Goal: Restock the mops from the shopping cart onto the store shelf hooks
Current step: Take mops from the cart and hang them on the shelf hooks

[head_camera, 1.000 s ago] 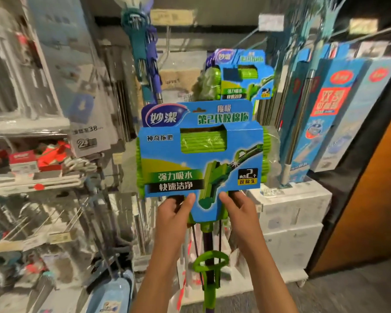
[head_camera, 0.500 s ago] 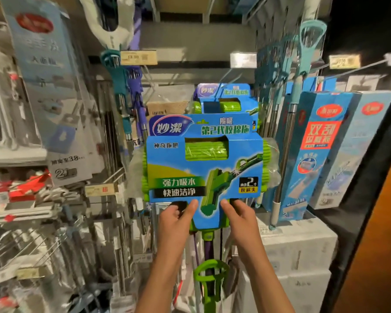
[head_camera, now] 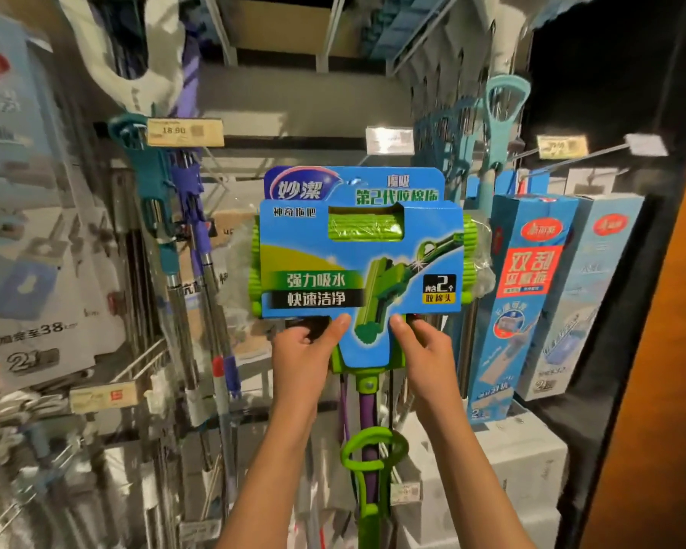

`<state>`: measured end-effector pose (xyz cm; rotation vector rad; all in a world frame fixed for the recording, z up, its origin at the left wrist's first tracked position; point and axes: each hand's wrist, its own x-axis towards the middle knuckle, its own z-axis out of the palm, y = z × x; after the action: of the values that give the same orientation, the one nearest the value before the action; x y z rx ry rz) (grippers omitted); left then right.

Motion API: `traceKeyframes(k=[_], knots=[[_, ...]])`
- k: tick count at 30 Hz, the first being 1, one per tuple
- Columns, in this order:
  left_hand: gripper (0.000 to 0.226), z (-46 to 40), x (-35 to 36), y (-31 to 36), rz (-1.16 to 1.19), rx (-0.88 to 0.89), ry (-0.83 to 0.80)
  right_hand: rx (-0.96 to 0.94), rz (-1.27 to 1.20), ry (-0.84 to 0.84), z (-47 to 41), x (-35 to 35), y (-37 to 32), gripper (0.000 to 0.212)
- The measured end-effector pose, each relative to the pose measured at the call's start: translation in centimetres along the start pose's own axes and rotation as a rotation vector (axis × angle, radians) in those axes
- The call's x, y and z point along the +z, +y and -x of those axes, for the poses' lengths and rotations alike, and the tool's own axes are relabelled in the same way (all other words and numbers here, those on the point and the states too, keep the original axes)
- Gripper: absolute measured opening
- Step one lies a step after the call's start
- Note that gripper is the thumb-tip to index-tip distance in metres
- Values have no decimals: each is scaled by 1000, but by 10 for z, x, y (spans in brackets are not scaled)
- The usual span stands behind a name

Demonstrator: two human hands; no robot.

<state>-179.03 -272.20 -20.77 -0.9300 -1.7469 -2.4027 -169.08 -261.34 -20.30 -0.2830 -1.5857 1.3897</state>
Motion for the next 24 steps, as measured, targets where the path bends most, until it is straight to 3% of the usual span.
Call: traceKeyframes(k=[3,6,9,13,18,24], knots=[[34,-22,13,3,17,15,-7,-31,-3,32,-23,1,-4,36],[54,-43,21,-2,24,29,-3,-41,-28,37,-42,4,-3,31],[53,-62,27,-8,61,25,-24,-50,-14,47,-56,4,-1,32],[78,-70,37,-16,66,20,-34,-46,-14,56,-70,-1,8,31],[52,-74,50,-23,19,21,-10,-42,-42,41,-83,-10,24,32],[55,-84,70,-37,-26,32,49,-37,-15,-11,-110,-25,41,31]])
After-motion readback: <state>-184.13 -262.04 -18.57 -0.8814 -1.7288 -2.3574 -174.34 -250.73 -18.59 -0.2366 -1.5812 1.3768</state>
